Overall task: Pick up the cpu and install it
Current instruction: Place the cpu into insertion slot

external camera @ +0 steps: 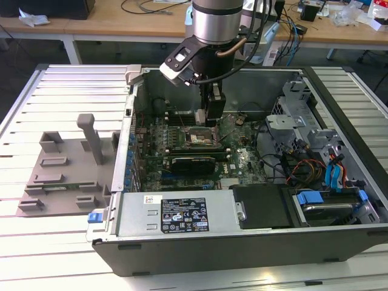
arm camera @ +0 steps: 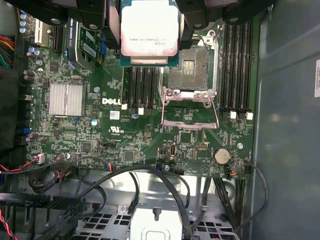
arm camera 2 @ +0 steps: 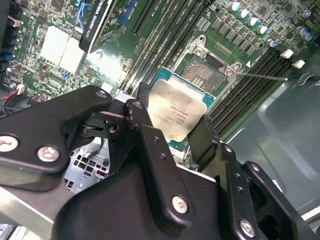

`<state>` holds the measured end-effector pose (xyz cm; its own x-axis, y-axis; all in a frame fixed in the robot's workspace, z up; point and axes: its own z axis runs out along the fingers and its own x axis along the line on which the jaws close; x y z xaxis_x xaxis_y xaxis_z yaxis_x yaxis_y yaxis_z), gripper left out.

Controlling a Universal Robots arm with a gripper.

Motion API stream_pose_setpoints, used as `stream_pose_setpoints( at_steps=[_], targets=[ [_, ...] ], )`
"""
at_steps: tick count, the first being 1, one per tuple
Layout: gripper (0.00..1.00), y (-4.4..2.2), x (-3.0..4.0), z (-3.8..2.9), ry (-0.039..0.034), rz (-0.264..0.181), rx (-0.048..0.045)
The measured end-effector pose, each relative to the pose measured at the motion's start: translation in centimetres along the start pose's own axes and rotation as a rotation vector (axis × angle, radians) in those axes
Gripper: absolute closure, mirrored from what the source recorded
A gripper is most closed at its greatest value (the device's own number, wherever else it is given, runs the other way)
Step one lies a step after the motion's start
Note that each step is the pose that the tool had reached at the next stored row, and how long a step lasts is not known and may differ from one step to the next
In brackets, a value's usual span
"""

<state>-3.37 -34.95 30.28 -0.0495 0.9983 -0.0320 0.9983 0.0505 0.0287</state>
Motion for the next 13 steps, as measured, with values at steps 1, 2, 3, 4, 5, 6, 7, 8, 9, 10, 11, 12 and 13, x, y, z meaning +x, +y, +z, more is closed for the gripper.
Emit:
stream_pose_setpoints(
  at_steps=[1,2,3,4,5,6,7,8,9,10,11,12,13],
  targets=[
    [0.45,0.00,0.00,0.01,0.0000,0.000,0.0000],
    [0.45,-0.02,0.00,0.03,0.0000,0.000,0.0000],
    [0.45,-0.04,0.00,0.04,0.0000,0.000,0.0000],
    [0.45,-0.05,0.00,0.06,0.0000,0.000,0.0000],
    [0.45,-0.05,0.01,0.08,0.0000,0.000,0.0000],
    [0.45,-0.06,0.01,0.10,0.0000,0.000,0.0000],
    [0.45,-0.06,0.01,0.13,0.0000,0.000,0.0000],
    [0.45,-0.06,0.01,0.15,0.0000,0.000,0.0000],
    [0.45,-0.06,0.01,0.17,0.0000,0.000,0.0000],
    [0.45,-0.06,0.01,0.23,0.0000,0.000,0.0000],
    [0.45,-0.06,0.01,0.28,0.0000,0.000,0.0000],
    [0.45,-0.06,0.01,0.30,0.0000,0.000,0.0000],
    [0.45,-0.07,0.01,0.31,0.0000,0.000,-0.0001]
  ],
)
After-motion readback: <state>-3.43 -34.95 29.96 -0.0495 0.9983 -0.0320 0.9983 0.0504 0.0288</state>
